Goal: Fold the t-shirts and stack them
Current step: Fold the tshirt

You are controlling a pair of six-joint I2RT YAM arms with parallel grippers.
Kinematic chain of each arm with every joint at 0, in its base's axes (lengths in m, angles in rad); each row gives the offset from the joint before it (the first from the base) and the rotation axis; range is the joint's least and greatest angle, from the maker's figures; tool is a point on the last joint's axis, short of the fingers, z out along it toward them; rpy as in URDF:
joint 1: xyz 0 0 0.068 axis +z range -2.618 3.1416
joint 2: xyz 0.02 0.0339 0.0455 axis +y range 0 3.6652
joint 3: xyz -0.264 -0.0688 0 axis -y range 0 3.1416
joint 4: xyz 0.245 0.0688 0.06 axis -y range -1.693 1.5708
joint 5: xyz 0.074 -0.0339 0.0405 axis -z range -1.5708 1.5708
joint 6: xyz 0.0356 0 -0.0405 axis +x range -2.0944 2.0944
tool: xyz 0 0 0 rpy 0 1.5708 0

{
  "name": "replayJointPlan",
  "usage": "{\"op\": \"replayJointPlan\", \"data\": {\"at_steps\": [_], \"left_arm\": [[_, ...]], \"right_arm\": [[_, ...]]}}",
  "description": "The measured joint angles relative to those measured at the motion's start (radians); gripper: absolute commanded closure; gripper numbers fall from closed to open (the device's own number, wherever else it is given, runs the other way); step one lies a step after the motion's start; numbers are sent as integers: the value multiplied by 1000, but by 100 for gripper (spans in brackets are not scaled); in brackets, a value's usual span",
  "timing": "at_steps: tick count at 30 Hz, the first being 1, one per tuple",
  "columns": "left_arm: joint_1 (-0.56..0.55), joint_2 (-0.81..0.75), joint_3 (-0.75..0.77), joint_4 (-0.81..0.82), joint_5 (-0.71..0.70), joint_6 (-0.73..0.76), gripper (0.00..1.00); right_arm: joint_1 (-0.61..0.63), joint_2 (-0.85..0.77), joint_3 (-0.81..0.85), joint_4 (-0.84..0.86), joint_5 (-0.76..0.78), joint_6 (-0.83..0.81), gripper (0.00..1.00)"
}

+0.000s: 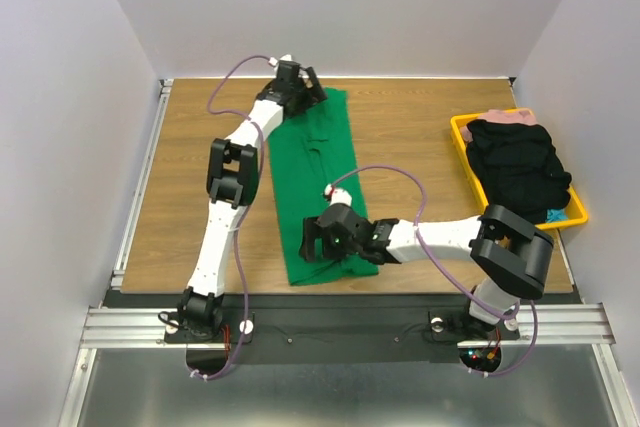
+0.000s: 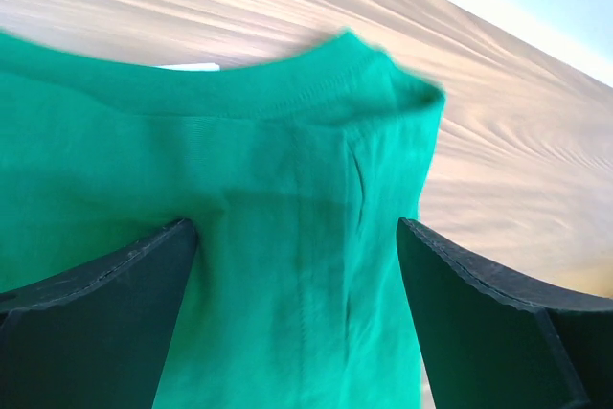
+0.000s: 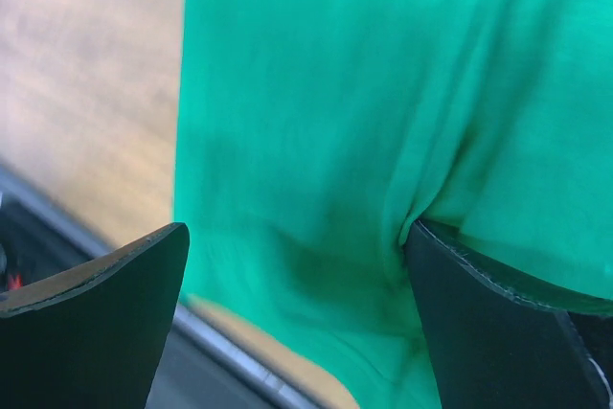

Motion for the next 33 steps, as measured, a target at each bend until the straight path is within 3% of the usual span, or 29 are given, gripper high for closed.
{"op": "replayJointPlan", "data": {"at_steps": [6,14,23,25,29,33], "left_arm": [[-77,53,51,68,47,-92,1],[-77,66,53,122,31,-220,1],[-71,42,47,101,29,-224,1],[-71,-25,-18,81,29,-197,1],[-71,-333,-333,63,25,-124,1],[-78,-782,-743,132,19,-81,1]], "right_arm": [[80,7,18,-18,-42,-14,0],[85,-43,17,-124,-51,-35,0],[92,-205,33,-227,-22,-61,0],[92,-239,37,-228,-7,-60,0],[92,-346,32,-240,48,-55,0],[92,-451,-14,-251,114,-24,0]]}}
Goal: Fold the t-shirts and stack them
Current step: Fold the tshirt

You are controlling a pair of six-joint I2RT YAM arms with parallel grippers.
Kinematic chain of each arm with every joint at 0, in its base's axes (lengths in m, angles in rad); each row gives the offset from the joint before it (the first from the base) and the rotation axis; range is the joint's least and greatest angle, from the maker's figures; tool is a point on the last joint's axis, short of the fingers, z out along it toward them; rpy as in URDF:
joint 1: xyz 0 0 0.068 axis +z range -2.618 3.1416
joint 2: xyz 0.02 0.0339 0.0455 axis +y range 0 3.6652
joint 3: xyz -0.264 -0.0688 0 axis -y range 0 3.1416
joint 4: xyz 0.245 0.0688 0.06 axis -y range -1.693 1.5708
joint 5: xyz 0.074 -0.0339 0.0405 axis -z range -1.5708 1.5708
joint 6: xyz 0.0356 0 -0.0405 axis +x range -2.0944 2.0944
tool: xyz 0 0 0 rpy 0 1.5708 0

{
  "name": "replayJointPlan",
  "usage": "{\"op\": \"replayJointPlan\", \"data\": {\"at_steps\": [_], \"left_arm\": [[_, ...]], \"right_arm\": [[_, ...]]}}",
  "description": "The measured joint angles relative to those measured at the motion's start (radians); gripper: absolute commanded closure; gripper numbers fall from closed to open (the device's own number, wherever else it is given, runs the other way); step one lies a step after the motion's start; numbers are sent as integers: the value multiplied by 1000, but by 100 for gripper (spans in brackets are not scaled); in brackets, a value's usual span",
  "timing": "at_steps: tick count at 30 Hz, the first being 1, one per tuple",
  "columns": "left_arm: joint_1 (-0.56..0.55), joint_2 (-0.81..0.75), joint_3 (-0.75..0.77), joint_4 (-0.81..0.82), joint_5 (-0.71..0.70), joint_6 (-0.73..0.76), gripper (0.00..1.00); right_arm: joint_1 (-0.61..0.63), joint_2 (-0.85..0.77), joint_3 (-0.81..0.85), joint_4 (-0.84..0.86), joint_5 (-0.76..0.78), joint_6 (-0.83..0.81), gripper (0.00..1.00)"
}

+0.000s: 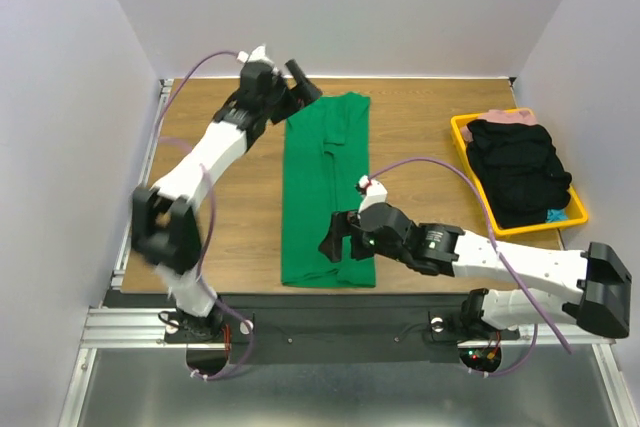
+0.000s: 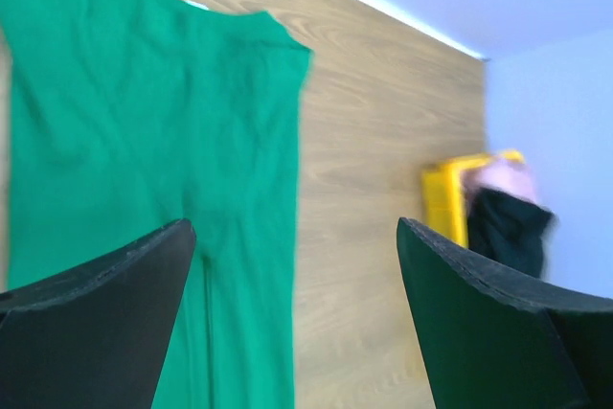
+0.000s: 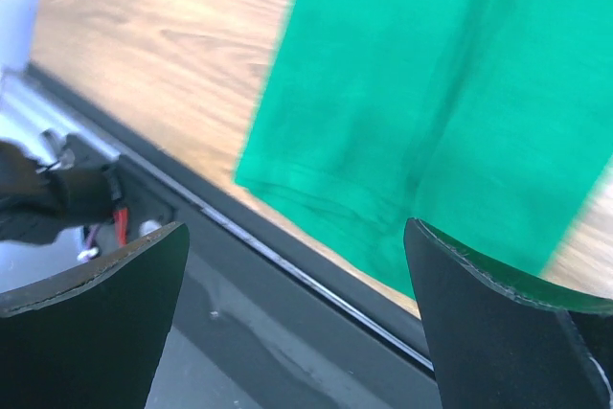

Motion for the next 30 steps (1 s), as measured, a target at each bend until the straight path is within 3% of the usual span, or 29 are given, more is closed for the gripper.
{"op": "replayJointPlan", "data": {"at_steps": [6,11,17,21,30], "left_arm": [[-97,-580,-608,112,-70,-10,1],[-154,-829,-999,-56,-119,-72,1],[-237,-1122,-1121,-323,-125,-155,2],[-294,-1135,-1120,-371,-106,-210,3],[-338,-885,-1135,-430,-99,-266,31]], "right_arm": [[-1,-89,-108,-52,66,59,0],[-1,-103,-147,-93,61,62,0],[-1,-103,-160,-138,23,87,0],[-1,-101,-185,-172,10,113,0],[-1,-82,-195,-229,58,177,1]]}}
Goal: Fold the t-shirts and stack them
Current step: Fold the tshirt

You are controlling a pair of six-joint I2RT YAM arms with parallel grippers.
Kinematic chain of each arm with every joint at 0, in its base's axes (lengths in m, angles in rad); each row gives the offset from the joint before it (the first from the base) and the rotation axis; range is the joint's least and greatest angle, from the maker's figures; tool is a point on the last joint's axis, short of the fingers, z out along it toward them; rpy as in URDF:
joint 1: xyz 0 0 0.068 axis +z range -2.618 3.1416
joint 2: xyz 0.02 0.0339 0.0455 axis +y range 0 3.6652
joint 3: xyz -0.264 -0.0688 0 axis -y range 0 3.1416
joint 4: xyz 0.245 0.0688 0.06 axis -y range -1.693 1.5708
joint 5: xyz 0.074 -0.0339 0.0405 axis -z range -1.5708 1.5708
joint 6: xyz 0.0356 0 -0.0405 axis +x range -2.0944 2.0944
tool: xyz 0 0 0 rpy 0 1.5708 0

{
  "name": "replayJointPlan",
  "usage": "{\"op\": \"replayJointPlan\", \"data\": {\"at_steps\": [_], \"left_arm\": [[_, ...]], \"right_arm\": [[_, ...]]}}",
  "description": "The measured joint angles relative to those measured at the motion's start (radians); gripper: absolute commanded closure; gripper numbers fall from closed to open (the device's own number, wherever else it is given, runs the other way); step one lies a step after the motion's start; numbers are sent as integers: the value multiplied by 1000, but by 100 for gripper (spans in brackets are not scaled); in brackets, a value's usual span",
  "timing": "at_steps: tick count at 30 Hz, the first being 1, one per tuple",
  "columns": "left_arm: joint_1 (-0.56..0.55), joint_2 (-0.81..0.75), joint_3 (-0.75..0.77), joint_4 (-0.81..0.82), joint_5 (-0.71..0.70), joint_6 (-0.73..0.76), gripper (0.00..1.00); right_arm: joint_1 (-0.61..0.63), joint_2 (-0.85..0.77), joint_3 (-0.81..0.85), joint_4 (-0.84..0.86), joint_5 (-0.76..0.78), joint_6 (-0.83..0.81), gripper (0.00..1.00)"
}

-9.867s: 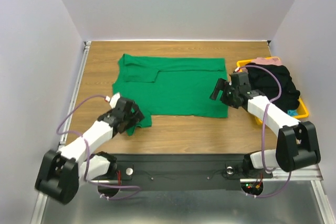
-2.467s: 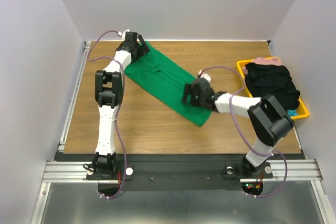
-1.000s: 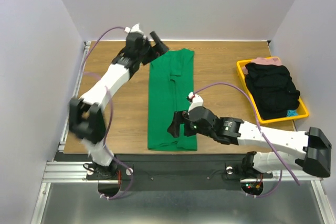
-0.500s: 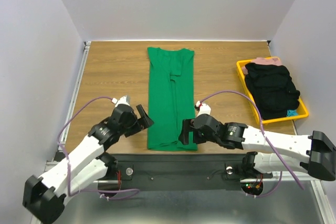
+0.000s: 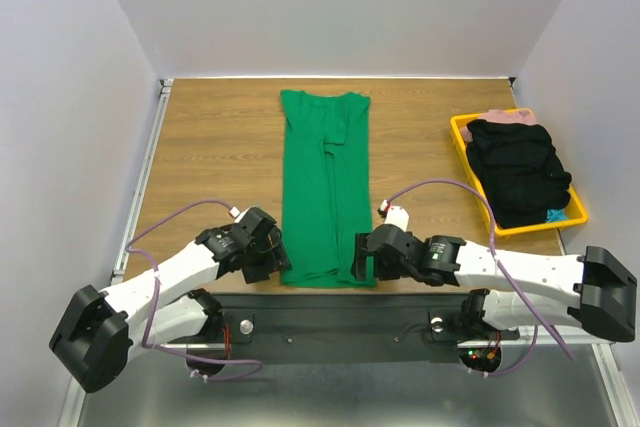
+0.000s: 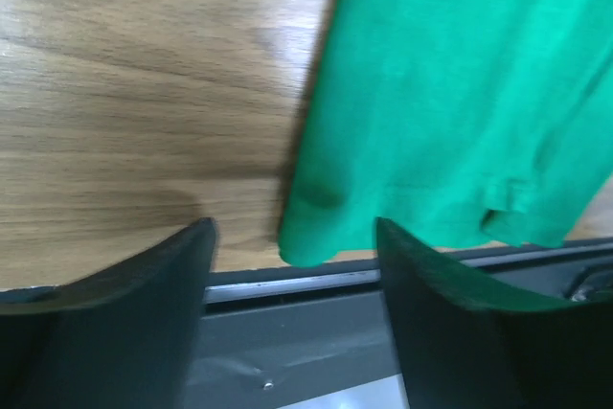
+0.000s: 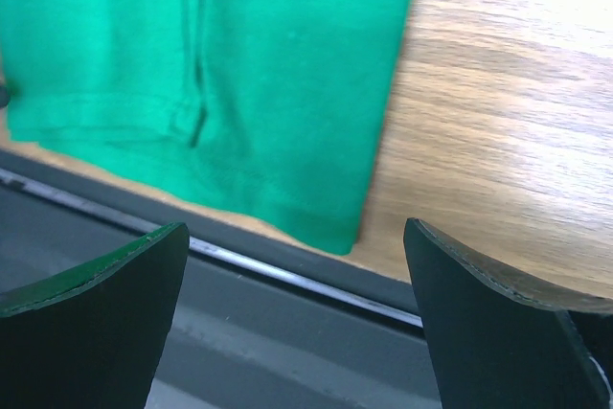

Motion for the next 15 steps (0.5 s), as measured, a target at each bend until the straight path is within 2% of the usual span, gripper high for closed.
{"op": "replayJointPlan", "data": {"at_steps": [2,6,8,11,13,15], "left_arm": [[-2,21,-8,7,3,-3,41],[-2,42,-24,29,21,-2,48],[-2,42,-31,45,37,-2,56],[-2,38,-48,69,56,-5,66],[-2,32,-57,77,67,-6,73],[-2,32,-63,79,72,-3,87]], "right_arm": [[0,18,0,-2,13,4,4],[0,77,3,-7,30,13,7],[0,114,10,-10,30,18,15],[0,150,23,-14,30,24,19],[0,167,32,-14,29,26,26],[0,181,42,-14,28,28,37]]}}
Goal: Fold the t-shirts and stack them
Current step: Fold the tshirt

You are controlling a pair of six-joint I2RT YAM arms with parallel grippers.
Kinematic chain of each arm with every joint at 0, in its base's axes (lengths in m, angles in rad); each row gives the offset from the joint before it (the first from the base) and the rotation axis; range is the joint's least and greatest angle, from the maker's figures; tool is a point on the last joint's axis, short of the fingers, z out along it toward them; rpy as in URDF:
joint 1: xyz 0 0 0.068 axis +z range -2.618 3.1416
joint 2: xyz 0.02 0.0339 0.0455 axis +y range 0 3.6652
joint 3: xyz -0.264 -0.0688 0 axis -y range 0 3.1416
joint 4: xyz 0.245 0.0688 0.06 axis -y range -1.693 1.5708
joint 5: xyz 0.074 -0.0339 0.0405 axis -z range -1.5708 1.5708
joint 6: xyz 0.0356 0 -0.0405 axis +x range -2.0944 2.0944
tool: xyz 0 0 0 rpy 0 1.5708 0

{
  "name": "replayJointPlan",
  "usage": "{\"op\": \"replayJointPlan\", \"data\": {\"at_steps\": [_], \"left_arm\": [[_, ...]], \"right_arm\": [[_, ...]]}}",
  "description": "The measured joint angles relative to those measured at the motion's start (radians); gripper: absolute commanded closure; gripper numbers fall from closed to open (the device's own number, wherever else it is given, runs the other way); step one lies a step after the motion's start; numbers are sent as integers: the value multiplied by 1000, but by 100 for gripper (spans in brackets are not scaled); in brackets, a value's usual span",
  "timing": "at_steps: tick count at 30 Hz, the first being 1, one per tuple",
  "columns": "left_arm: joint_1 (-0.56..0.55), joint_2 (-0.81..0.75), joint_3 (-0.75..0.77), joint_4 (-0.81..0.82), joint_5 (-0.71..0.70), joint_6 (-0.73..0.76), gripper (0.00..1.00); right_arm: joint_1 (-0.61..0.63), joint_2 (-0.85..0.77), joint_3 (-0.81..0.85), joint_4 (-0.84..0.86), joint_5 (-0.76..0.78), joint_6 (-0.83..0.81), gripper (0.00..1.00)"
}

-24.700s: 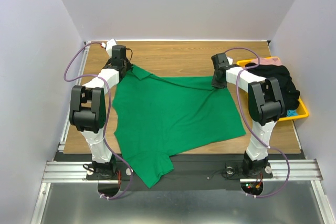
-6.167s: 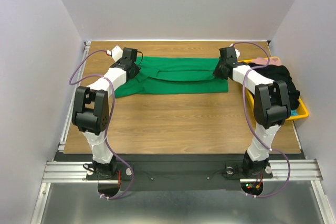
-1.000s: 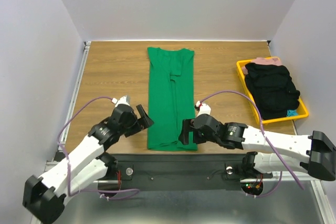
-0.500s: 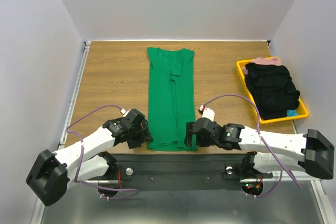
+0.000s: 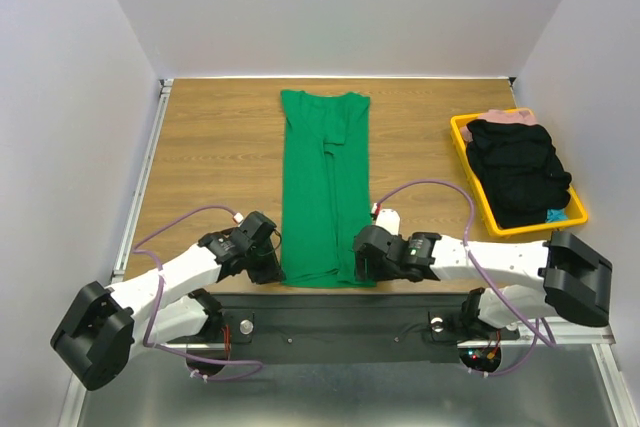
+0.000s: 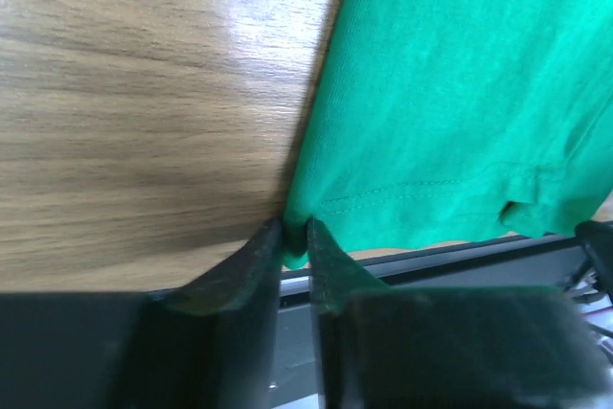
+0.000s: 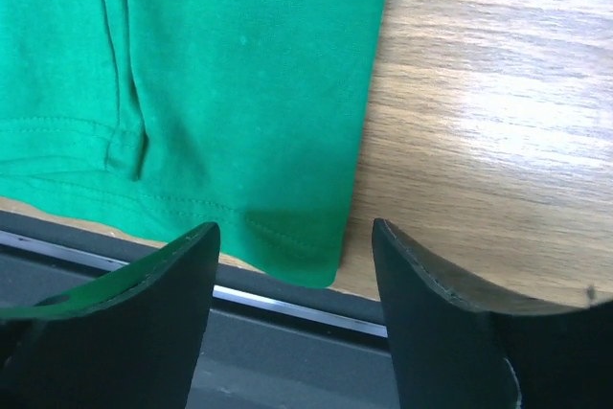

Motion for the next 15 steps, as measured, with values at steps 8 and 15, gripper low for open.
{"op": "replayJointPlan", "data": {"at_steps": [8,15], "left_arm": [[0,14,0,17,14,9,100],[0,-10,0,18,18,16,100]], "right_arm": [[0,64,5,0,-37,9,50],[-3,84,12,-2,-55,12,87]]}}
